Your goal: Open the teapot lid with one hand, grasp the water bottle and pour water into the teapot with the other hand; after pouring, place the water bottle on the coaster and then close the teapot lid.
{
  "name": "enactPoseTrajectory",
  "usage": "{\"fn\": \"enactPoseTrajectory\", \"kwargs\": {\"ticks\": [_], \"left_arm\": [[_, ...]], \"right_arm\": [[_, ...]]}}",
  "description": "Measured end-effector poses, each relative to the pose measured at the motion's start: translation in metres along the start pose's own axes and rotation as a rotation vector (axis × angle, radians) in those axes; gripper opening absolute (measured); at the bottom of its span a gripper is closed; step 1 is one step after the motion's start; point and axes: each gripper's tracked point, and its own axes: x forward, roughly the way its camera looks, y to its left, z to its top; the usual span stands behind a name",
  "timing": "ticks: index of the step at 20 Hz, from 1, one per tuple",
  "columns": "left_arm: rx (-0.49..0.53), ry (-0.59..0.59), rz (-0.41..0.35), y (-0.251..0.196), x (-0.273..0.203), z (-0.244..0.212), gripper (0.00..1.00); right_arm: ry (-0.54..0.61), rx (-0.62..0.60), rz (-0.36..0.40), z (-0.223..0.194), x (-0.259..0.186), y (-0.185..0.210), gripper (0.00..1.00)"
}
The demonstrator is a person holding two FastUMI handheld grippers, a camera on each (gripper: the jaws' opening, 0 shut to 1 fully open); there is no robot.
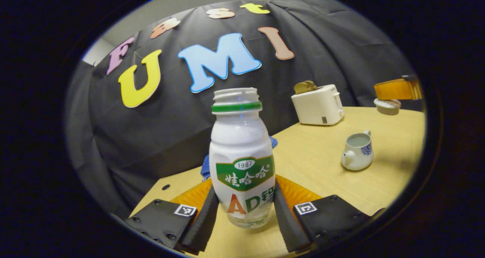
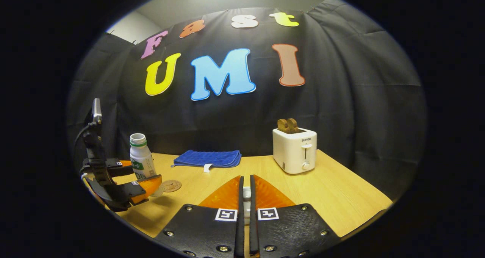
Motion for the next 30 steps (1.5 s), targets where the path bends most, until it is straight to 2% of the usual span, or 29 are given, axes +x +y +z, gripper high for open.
{"fn": "enactPoseTrajectory", "kwargs": {"ticks": [6, 7, 8, 11, 13, 14, 16, 17, 19, 20, 21, 22, 23, 28, 30], "left_arm": [[-0.088, -0.006, 0.000, 0.024, -0.008, -0.009, 0.84], [-0.098, -0.011, -0.002, 0.027, -0.010, -0.008, 0.79], [-0.108, -0.017, -0.005, 0.029, -0.010, -0.007, 0.84], [-0.128, -0.029, -0.009, 0.031, -0.011, -0.004, 0.84], [-0.148, -0.034, -0.019, 0.030, -0.014, -0.003, 0.84], [-0.159, -0.037, -0.024, 0.030, -0.014, -0.002, 0.79], [-0.173, -0.041, -0.025, 0.031, -0.014, -0.001, 0.79], [-0.176, -0.042, -0.023, 0.034, -0.014, 0.000, 0.84], [-0.182, -0.042, -0.017, 0.038, -0.012, 0.000, 0.84], [-0.186, -0.042, -0.014, 0.040, -0.012, -0.001, 0.79], [-0.191, -0.041, -0.011, 0.042, -0.013, -0.001, 0.84], [-0.197, -0.042, -0.010, 0.044, -0.012, -0.001, 0.79], [-0.206, -0.044, -0.012, 0.045, -0.013, -0.001, 0.84], [-0.258, -0.033, 0.007, 0.061, -0.004, -0.002, 0.84], [-0.275, -0.026, 0.010, 0.069, 0.002, -0.003, 0.84]], "right_arm": [[0.052, -0.035, -0.006, -0.025, 0.042, 0.009, 0.05], [0.059, -0.032, -0.006, -0.029, 0.047, 0.010, 0.06], [0.067, -0.031, -0.011, -0.033, 0.052, 0.009, 0.06], [0.093, -0.036, -0.019, -0.045, 0.061, 0.008, 0.06], [0.102, -0.036, -0.025, -0.050, 0.065, 0.006, 0.05], [0.106, -0.036, -0.030, -0.052, 0.065, 0.004, 0.05], [0.099, -0.028, -0.028, -0.052, 0.065, 0.005, 0.05], [0.096, -0.027, -0.029, -0.053, 0.065, 0.004, 0.05], [0.094, -0.021, -0.033, -0.054, 0.066, 0.002, 0.05], [0.109, -0.020, -0.037, -0.058, 0.068, 0.002, 0.06], [0.126, -0.016, -0.031, -0.067, 0.069, 0.002, 0.05], [0.102, -0.017, -0.030, -0.062, 0.066, 0.002, 0.05], [0.111, -0.021, -0.030, -0.066, 0.069, 0.002, 0.06], [0.056, -0.056, -0.029, -0.063, 0.068, 0.002, 0.06], [0.057, -0.063, -0.030, -0.065, 0.068, 0.001, 0.12]]}}
